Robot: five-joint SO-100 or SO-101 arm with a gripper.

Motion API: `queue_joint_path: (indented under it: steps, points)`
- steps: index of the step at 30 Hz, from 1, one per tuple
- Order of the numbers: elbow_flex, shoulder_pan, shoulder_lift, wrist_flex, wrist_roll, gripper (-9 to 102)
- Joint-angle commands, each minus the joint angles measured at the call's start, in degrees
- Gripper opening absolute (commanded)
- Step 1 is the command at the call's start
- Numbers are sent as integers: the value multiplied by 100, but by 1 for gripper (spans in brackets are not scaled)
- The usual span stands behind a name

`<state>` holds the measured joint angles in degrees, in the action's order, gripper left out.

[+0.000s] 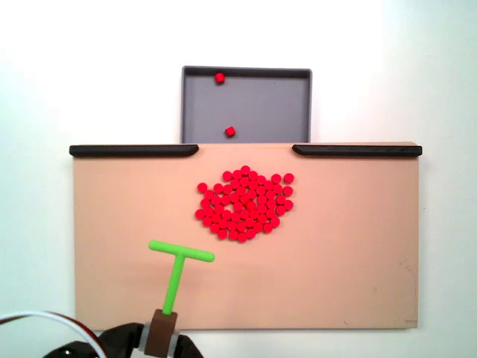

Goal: Push granules from left to the grey container

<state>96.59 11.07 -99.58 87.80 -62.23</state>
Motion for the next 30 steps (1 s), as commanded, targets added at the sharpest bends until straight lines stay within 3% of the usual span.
queue_joint_path:
  steps: [1, 20, 30]
  points:
    - [-272, 114, 62, -26, 369, 0]
    - [-439, 703, 615, -26, 3428, 0]
    - [-633, 800, 1020, -26, 4544, 0]
